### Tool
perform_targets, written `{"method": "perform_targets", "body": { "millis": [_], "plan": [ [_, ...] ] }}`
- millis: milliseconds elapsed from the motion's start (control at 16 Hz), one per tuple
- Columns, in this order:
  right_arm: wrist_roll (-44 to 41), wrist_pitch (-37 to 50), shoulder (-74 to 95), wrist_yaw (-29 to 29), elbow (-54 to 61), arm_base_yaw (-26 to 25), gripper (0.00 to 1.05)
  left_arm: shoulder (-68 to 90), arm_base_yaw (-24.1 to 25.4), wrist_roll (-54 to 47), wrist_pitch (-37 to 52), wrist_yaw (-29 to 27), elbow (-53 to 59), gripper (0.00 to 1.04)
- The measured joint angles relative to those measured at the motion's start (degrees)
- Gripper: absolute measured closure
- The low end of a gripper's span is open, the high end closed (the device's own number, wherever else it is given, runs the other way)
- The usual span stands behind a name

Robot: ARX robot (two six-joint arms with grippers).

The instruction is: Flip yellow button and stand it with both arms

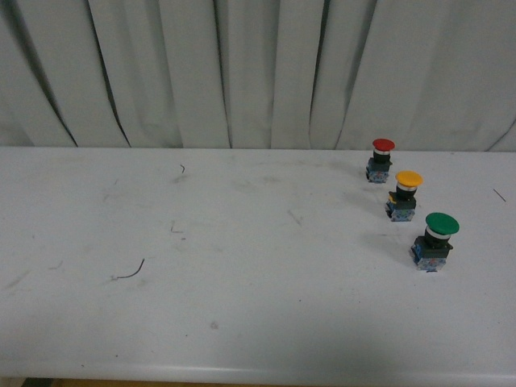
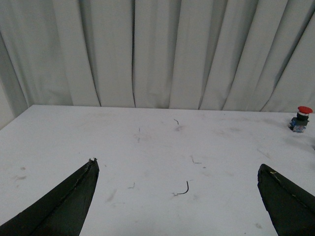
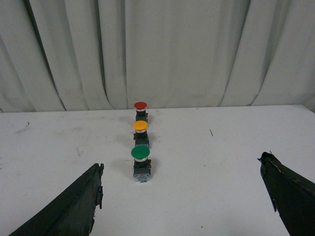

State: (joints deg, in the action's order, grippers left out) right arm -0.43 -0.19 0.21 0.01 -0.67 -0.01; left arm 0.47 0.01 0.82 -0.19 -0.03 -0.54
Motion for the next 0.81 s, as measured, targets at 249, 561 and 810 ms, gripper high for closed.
{"method": "perform_targets", "body": {
  "millis": [249,561,810],
  "plan": [
    [0.0,0.0,0.0,0.0,0.0,0.0,0.06,0.0,0.0,0.0,0.0,0.0,0.0,0.07],
    [0.0,0.0,0.0,0.0,0.0,0.0,0.06,0.0,0.0,0.0,0.0,0.0,0.0,0.07],
    [0.0,0.0,0.0,0.0,0.0,0.0,0.06,0.0,0.0,0.0,0.0,0.0,0.0,0.07]
  ]
}}
